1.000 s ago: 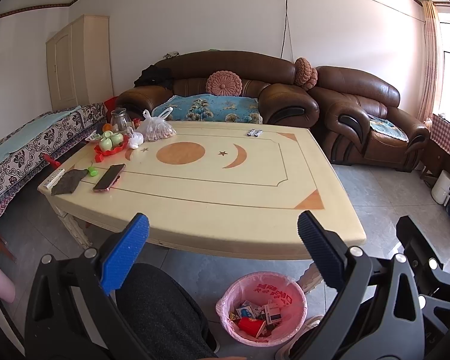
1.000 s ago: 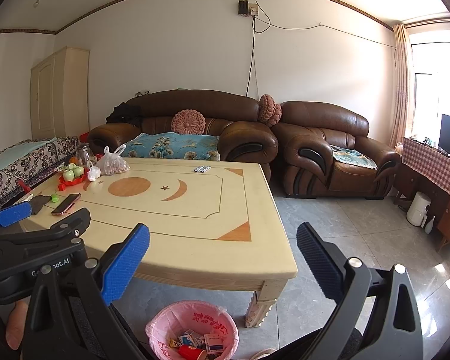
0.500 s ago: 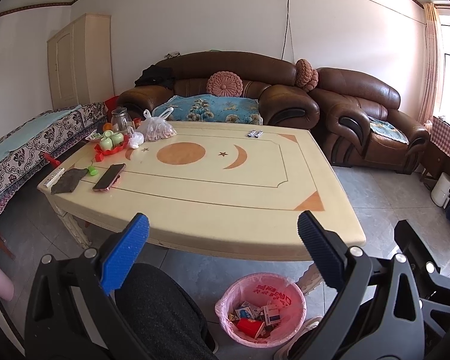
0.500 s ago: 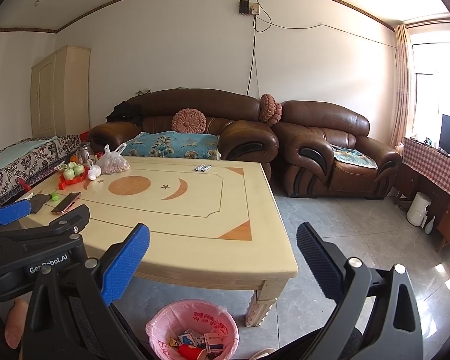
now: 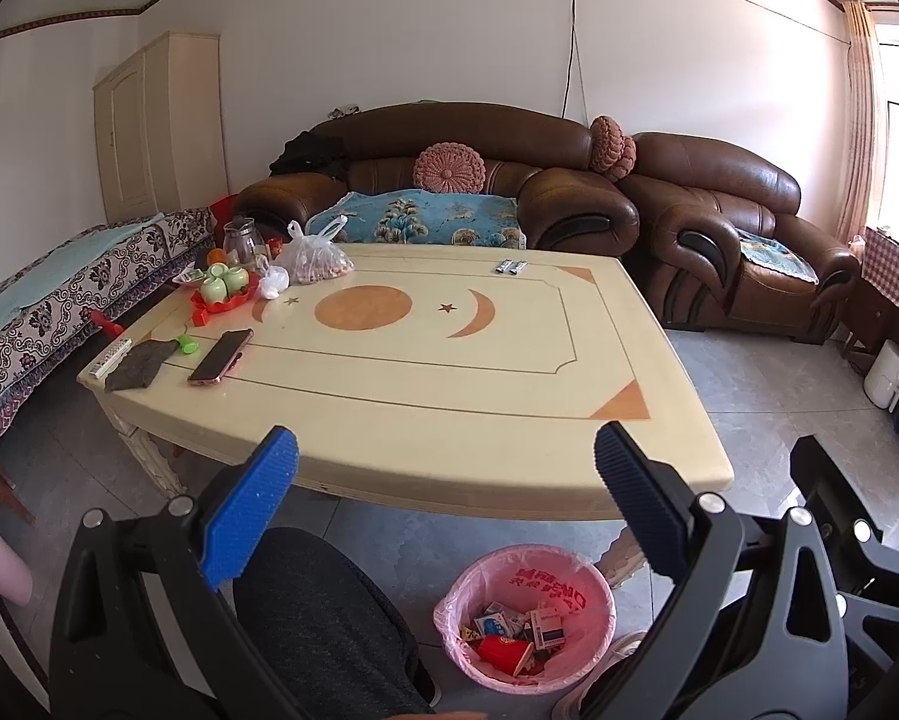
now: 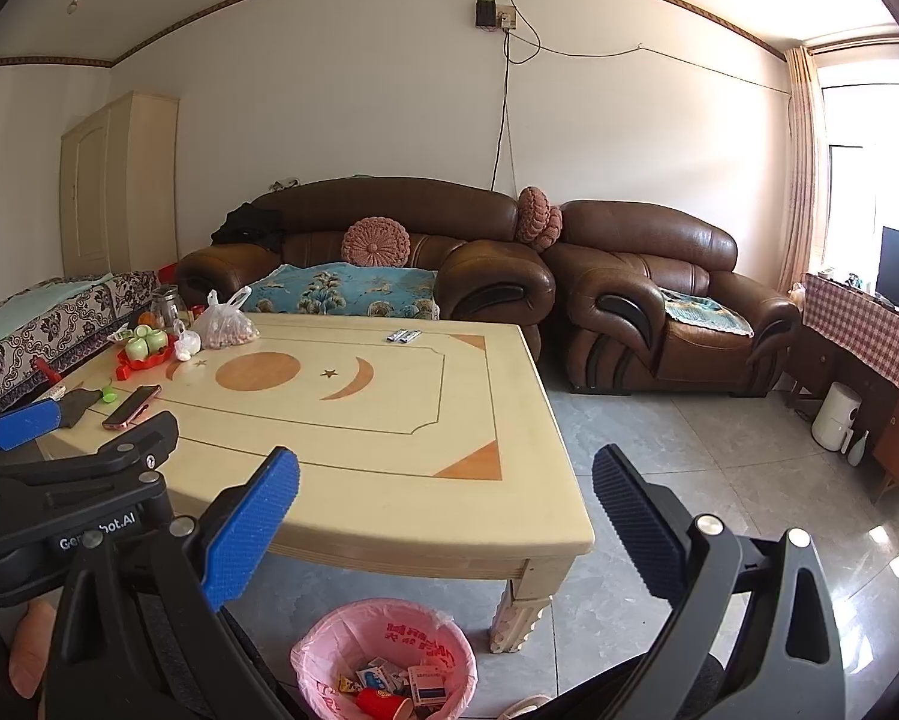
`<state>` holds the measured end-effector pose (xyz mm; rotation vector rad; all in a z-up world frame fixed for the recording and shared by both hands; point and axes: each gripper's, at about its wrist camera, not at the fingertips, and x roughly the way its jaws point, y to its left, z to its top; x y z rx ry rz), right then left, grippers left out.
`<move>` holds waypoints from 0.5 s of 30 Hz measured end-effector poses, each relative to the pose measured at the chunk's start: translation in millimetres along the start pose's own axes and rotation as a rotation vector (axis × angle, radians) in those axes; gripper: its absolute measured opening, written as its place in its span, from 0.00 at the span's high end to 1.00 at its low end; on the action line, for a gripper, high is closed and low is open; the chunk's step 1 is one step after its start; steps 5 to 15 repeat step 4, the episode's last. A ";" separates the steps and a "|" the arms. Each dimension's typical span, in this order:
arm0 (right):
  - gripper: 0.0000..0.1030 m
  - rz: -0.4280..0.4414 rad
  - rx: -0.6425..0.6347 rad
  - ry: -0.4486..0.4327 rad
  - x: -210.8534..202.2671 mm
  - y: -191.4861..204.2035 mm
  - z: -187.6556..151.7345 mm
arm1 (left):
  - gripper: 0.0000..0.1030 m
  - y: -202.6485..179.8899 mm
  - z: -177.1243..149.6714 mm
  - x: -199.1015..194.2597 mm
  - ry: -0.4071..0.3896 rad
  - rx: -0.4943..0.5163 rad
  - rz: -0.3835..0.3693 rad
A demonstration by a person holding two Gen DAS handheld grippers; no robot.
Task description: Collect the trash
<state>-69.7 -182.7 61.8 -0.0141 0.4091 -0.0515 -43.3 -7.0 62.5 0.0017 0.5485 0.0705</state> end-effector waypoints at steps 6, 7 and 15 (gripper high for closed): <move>0.07 0.001 0.002 0.000 -0.4 -0.6 0.2 | 0.06 -2.3 0.2 -0.5 0.000 0.004 0.000; 0.07 0.001 0.002 0.000 -0.4 -0.6 0.2 | 0.06 -2.3 0.2 -0.5 0.000 0.004 0.000; 0.07 0.001 0.002 0.000 -0.4 -0.6 0.2 | 0.06 -2.3 0.2 -0.5 0.000 0.004 0.000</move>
